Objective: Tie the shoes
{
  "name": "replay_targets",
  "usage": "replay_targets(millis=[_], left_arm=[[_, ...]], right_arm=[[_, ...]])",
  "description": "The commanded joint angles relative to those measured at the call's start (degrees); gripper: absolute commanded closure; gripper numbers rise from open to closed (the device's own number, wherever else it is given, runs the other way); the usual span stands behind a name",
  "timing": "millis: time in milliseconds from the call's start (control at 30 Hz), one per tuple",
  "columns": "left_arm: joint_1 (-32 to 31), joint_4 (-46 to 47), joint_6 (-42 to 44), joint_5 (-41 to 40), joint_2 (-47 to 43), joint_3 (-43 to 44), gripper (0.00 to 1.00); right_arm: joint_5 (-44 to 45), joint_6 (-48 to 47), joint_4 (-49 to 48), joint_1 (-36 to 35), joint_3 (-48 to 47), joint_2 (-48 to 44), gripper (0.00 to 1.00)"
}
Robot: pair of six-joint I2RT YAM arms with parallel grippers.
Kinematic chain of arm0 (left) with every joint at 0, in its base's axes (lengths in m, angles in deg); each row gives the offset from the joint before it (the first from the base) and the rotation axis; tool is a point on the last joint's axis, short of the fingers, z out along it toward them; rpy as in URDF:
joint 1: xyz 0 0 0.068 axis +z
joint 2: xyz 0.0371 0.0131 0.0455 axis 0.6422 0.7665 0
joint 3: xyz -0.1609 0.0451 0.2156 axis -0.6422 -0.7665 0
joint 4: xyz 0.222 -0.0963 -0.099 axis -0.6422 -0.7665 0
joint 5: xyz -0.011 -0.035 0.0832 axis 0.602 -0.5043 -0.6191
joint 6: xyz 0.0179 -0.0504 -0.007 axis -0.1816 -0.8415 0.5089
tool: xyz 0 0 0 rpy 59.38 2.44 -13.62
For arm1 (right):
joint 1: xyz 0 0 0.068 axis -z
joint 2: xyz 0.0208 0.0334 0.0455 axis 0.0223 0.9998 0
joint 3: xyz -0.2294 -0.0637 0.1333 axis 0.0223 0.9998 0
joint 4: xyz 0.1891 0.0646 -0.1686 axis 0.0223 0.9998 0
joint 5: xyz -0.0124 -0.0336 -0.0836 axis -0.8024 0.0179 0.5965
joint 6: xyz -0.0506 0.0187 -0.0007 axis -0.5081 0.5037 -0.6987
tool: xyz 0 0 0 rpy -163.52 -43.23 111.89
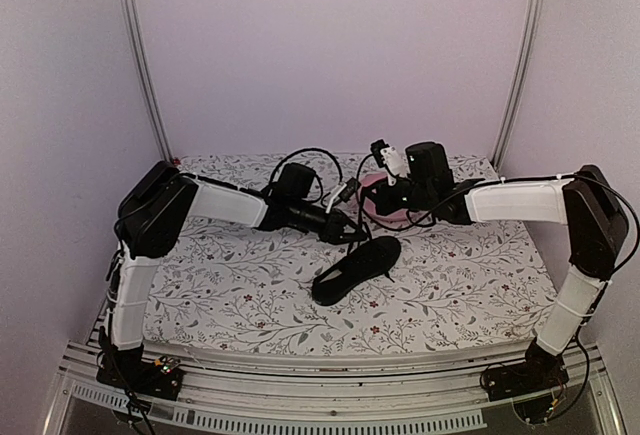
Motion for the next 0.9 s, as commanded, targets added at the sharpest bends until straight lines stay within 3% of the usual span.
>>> replay_targets(millis=[0,367,633,700,800,867], left_arm=[[1.12,4.56,-2.53,2.37,1.14,2.02,0.66],[1.53,6.76,-4.49,3.96,2.02,3.62,0.76],[1.84,6.98,-4.74,3.38,0.45,1.94,1.00],[1.84,6.99,-5.32,2.27,-0.11,1.41,1.00],[1.93,7.20,-6.18,-0.05,-0.97,0.40,1.00],[2.11,7.87,-7.17,-1.17,-1.44,-0.54,1.00]], right_arm=[[-0.97,1.47,-1.88,0.39,1.34,-1.46,0.98],[-1.66,2.32,-2.25,0.56,1.95,-1.74,0.97],[-3.32,3.27,-2.45,1.92,0.18,0.49,0.97],[-4.77,3.92,-1.16,2.74,-1.49,1.97,0.87],[-6.95,5.63,-1.17,4.15,-1.12,1.31,0.48],[-7.47,6.79,-1.43,5.23,0.87,-0.49,0.36]])
